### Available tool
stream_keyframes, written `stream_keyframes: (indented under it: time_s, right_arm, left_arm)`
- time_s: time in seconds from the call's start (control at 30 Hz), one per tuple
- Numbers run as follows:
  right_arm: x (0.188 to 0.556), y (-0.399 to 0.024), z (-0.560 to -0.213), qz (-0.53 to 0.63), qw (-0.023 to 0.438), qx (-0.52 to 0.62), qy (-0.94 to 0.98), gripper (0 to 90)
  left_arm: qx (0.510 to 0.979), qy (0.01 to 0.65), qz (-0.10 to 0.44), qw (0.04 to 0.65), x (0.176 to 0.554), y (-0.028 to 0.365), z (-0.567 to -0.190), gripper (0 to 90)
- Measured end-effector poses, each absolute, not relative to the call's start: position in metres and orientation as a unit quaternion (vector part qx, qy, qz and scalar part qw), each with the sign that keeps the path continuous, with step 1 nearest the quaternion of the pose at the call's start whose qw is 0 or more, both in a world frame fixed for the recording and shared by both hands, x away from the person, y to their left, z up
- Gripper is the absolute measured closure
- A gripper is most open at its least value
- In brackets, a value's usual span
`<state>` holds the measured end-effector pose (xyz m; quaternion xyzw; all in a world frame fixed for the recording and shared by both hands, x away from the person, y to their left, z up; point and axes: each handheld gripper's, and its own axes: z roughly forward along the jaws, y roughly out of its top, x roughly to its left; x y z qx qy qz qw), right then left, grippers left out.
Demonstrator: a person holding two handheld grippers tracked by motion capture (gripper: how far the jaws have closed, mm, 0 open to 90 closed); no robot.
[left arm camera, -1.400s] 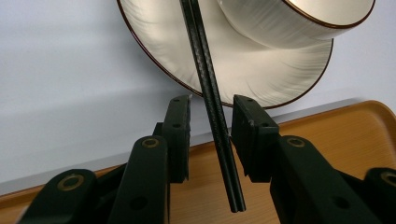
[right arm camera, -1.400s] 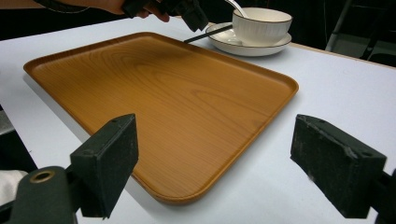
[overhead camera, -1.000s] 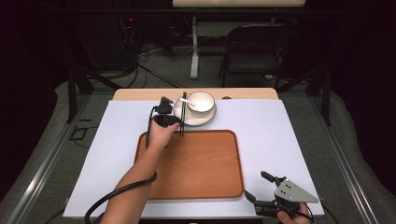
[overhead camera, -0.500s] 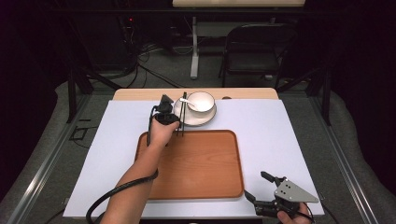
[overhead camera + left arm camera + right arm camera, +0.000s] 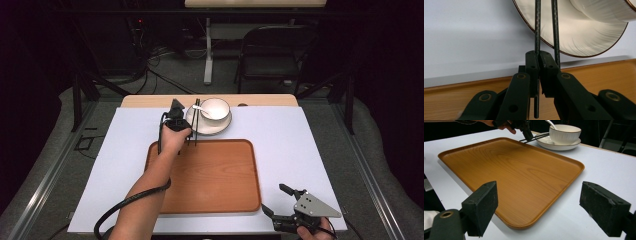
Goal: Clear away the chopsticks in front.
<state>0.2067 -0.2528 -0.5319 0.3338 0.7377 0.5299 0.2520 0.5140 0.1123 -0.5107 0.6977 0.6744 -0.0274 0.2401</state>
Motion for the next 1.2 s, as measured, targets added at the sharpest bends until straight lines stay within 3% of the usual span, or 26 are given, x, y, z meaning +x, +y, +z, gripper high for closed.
stream_keyframes:
  time_s: [0.83,1.2]
  right_arm:
    - [0.208,-0.252,-0.532,0.528,0.250,0.335,0.739,14.2]
    - [0.207,-0.251,-0.532,0.529,0.250,0.336,0.739,14.2]
  left_arm:
    - [0.698,0.661,-0.020,0.276,0.489,0.164,-0.491,86.3]
    - [0.717,0.636,-0.020,0.285,0.451,0.186,-0.477,86.2]
